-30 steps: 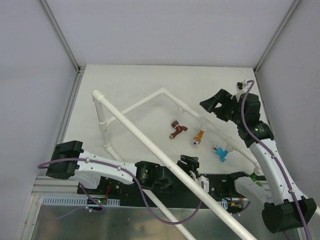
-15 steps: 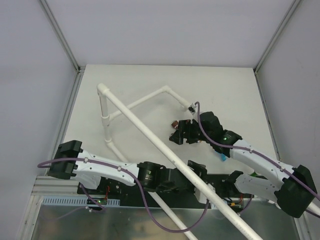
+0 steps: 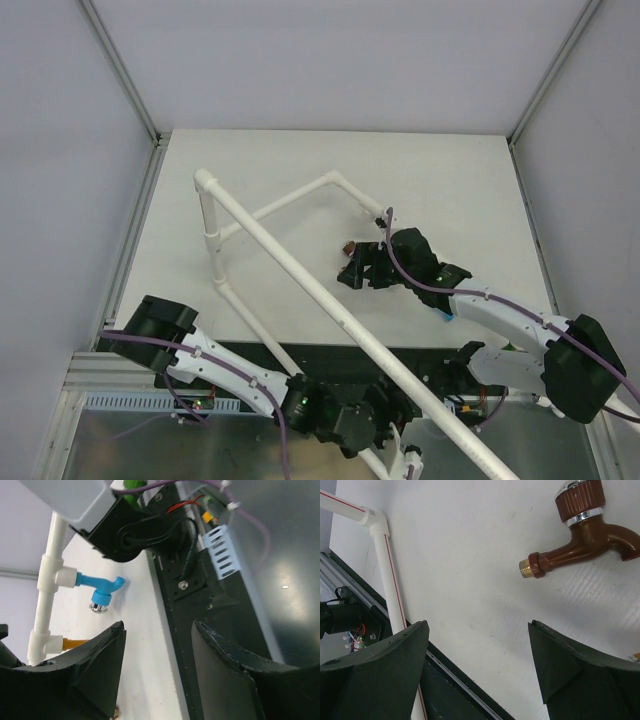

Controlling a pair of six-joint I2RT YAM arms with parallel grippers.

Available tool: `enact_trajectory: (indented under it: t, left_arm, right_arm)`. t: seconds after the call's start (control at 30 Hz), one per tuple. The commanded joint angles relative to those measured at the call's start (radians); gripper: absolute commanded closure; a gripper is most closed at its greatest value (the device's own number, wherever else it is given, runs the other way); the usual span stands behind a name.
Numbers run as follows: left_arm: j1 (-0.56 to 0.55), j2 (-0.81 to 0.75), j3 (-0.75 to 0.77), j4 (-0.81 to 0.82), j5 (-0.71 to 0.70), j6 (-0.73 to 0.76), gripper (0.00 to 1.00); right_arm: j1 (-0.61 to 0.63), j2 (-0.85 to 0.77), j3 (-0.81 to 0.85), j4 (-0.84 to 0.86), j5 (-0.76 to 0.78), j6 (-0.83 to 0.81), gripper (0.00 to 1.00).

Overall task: Install the water faucets
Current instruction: Adjust the adaptor at the center of the board.

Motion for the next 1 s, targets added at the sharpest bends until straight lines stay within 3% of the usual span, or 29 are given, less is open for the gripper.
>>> enact_trajectory:
  t: [0.0, 0.13, 0.3, 0.4, 0.6, 0.97]
  left_arm:
    - [-0.043, -0.001, -0.003, 0.069, -0.077, -0.025, 0.43]
    - [-0.032, 0.020, -0.029, 0.156, -0.101, 0.022, 0.42]
    - [0.042, 0.002, -0.122, 0.274, -0.048, -0.021, 0.43]
    - [0.080, -0.047, -0.144, 0.282, -0.039, -0.034, 0.43]
    - [0.167, -0.224, -0.075, 0.054, 0.153, -0.142, 0.43]
    - [0.221, -0.267, -0.007, -0.038, 0.244, -0.104, 0.43]
  right_arm:
    - [0.004, 0.007, 0.021, 0.031, 0.023, -0.011, 0.12]
    - [0.000, -0.019, 0.060, -0.054, 0.070, -0.042, 0.12]
    - [-0.034, -0.039, 0.266, -0.275, 0.124, -0.100, 0.12]
    - [-0.038, -0.072, 0.302, -0.297, 0.109, -0.121, 0.12]
    - [0.059, -0.086, 0.005, 0.051, 0.095, -0.065, 0.13]
    - [0.308, 0.133, -0.314, 0.609, 0.371, 0.026, 0.13]
